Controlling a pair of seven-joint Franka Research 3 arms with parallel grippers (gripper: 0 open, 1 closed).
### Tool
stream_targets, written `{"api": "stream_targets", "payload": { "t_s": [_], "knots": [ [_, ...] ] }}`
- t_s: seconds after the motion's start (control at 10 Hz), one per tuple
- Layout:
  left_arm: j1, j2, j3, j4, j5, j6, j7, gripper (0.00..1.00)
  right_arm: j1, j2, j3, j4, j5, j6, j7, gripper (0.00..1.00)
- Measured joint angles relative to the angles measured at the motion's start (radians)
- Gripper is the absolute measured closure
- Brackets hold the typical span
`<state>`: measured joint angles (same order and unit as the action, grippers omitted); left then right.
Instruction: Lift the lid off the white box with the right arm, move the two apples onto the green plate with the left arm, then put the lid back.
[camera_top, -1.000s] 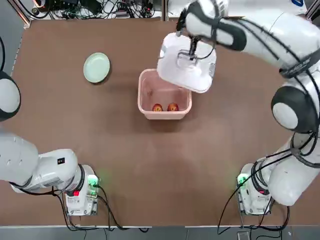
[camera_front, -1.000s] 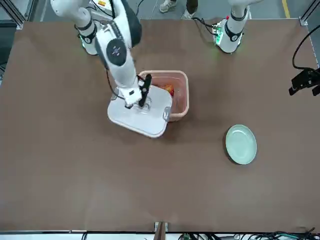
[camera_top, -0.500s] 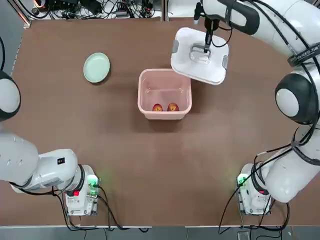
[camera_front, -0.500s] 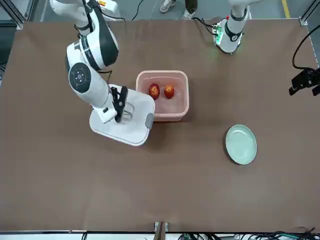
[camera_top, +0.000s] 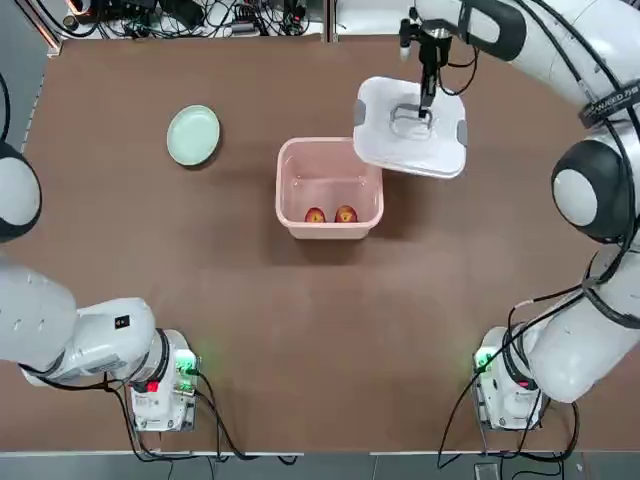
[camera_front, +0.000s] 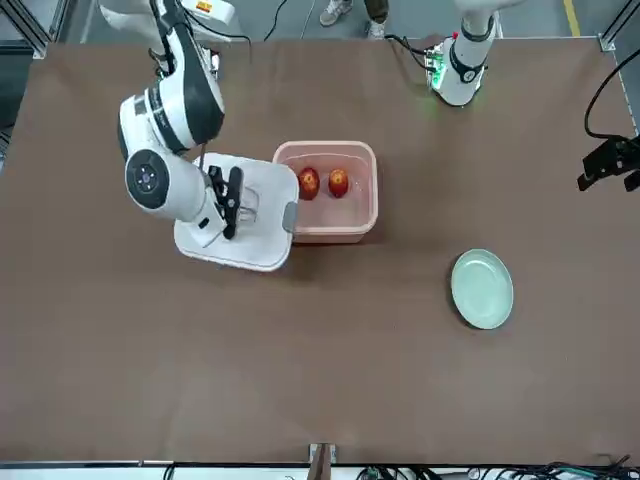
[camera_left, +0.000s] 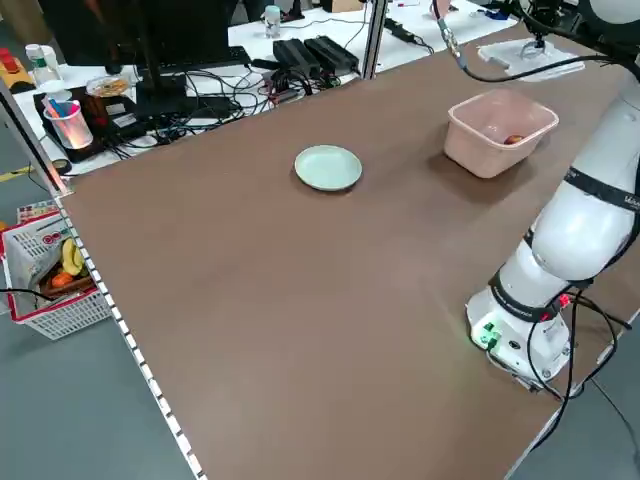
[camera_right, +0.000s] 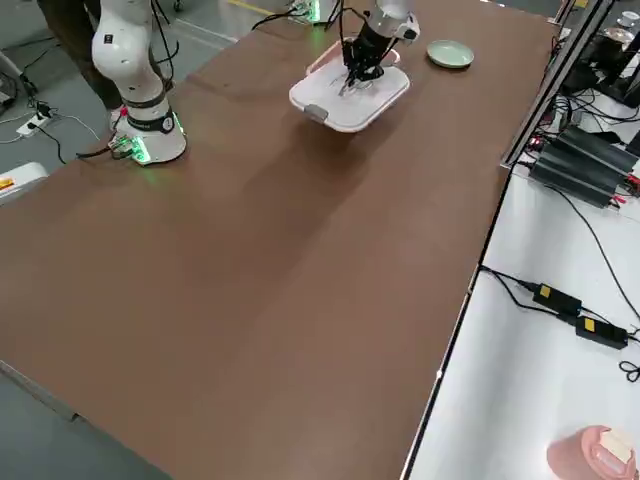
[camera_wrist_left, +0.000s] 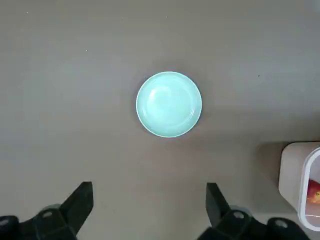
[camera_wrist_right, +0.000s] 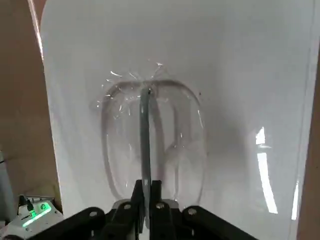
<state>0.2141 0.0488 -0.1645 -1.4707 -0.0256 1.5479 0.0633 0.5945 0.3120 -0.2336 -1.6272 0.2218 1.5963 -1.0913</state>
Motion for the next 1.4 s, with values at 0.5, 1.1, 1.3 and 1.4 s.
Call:
{"api": "stream_targets", "payload": {
  "t_s": [0.5, 1.1, 1.3, 1.4],
  "knots": [
    [-0.013, 0.001, -0.205, -0.001, -0.005, 0.000, -0.066, 0.00, -0.053, 0.003, 0.000, -0.001, 0.007, -0.039, -0.042, 0.93],
    [-0.231, 0.100, -0.444, -0.014, 0.066, 0.048, -0.185, 0.00, -0.103, 0.008, 0.000, -0.010, 0.009, -0.047, -0.095, 0.93],
    [-0.295, 0.194, -0.444, -0.019, 0.077, 0.125, -0.177, 0.00, -0.113, 0.009, 0.000, -0.011, 0.009, -0.047, -0.100, 0.93],
    [-0.343, 0.230, -0.445, -0.018, 0.122, 0.158, -0.175, 0.00, -0.123, 0.010, 0.000, -0.012, 0.009, -0.047, -0.112, 0.93]
  ]
}}
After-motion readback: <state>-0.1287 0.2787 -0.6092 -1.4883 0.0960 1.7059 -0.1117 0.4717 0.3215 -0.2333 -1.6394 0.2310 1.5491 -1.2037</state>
